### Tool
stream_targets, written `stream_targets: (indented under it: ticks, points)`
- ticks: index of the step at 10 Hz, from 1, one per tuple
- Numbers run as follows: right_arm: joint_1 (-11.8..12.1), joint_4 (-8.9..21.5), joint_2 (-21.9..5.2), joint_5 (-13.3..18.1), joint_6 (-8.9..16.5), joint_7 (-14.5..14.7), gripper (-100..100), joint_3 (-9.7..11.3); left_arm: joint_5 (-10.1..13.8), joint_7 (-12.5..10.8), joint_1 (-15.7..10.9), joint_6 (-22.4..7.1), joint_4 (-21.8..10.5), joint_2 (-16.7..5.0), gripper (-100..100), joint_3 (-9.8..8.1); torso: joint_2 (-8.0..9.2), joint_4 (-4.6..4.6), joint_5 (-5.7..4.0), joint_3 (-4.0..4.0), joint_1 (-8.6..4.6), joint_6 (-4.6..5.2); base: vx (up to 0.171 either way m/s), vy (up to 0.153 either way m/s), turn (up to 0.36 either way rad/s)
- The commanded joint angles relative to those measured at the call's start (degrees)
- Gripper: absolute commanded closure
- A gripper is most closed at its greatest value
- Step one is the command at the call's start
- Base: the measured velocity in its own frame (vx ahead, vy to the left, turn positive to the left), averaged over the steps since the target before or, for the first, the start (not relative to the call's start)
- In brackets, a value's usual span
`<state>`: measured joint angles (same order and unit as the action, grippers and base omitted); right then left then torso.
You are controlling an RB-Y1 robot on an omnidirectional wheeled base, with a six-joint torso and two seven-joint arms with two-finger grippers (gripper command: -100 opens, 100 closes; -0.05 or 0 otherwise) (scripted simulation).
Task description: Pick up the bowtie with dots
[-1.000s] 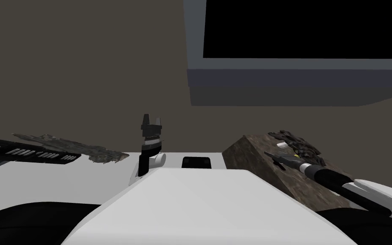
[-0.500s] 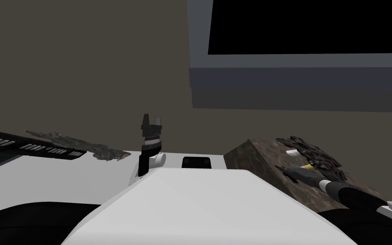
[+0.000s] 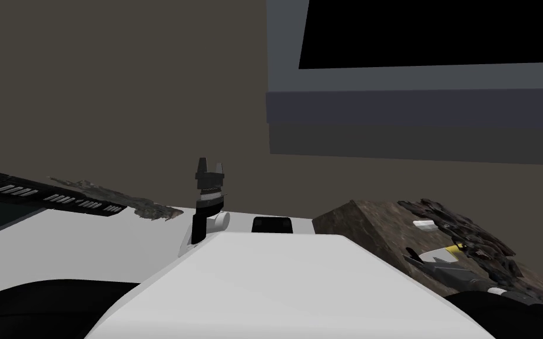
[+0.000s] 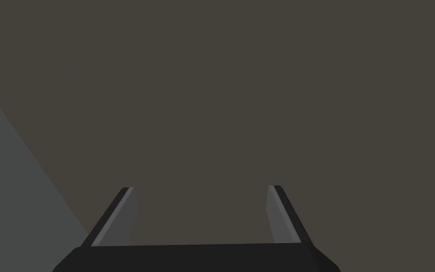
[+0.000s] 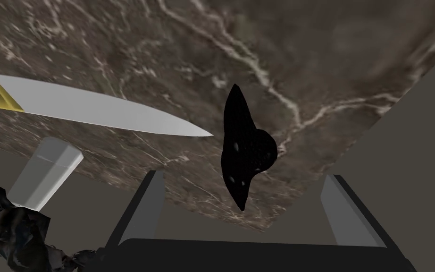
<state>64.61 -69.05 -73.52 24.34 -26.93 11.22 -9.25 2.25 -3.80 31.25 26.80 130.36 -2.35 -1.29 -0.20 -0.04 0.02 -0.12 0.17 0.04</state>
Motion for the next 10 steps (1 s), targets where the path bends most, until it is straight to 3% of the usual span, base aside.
stream_targets:
  ticks: [1, 3, 4, 5, 6, 7, 8, 10]
  points:
    - [1.7, 0.8, 0.2, -0.1, -0.4, 0.5, -100, 0.6, 0.0, 0.0, 0.0, 0.0, 0.0, 0.0, 0, 0.00, 0.00, 0.00, 0.00, 0.00, 0.00, 0.00, 0.066, 0.017, 0.035]
    - [0.8, 1.3, 0.2, 0.0, -0.6, 0.4, -100, 1.1, 0.0, 0.0, 0.0, 0.0, 0.0, 0.0, 0, 0.00, 0.12, 0.02, 0.01, 0.06, -0.05, 0.01, 0.022, 0.003, 0.000]
    - [1.0, 1.1, 0.2, 0.0, -0.5, 0.4, 0, 1.0, 0.0, 0.0, 0.0, 0.0, 0.0, 0.0, 0, 0.00, 0.20, 0.04, 0.00, 0.11, -0.07, 0.00, 0.000, 0.000, 0.000]
    - [-0.6, 1.9, 1.8, 0.5, 0.2, 1.0, -100, 2.4, 0.0, 0.0, 0.0, 0.0, 0.0, 0.0, 0, 0.00, 0.25, 0.06, -0.01, 0.14, -0.08, 0.01, 0.019, -0.023, 0.097]
    - [-1.8, 2.5, 3.2, 0.8, 0.7, 1.5, -100, 3.5, 0.0, 0.0, 0.0, 0.0, 0.0, 0.0, 0, 0.00, 0.22, 0.05, -0.04, 0.13, -0.17, -0.01, 0.022, -0.054, 0.134]
    - [-1.6, 3.0, 2.7, 0.7, -0.2, 1.4, -100, 3.0, 0.0, 0.0, 0.0, 0.0, 0.0, 0.0, 0, -0.01, 0.20, 0.05, -0.06, 0.12, -0.29, -0.02, 0.008, -0.029, 0.028]
    - [-1.7, 3.1, 2.8, 0.7, -0.2, 1.6, 100, 3.1, 0.0, 0.0, 0.0, 0.0, 0.0, 0.0, 0, -0.01, 0.23, 0.05, -0.04, 0.13, -0.22, 0.01, 0.000, 0.000, 0.000]
    - [-1.7, 3.0, 2.8, 0.7, -0.2, 1.5, 100, 3.1, 0.0, 0.0, 0.0, 0.0, 0.0, 0.0, 0, 0.00, 0.27, 0.06, -0.07, 0.15, -0.22, -0.01, 0.000, 0.000, 0.000]
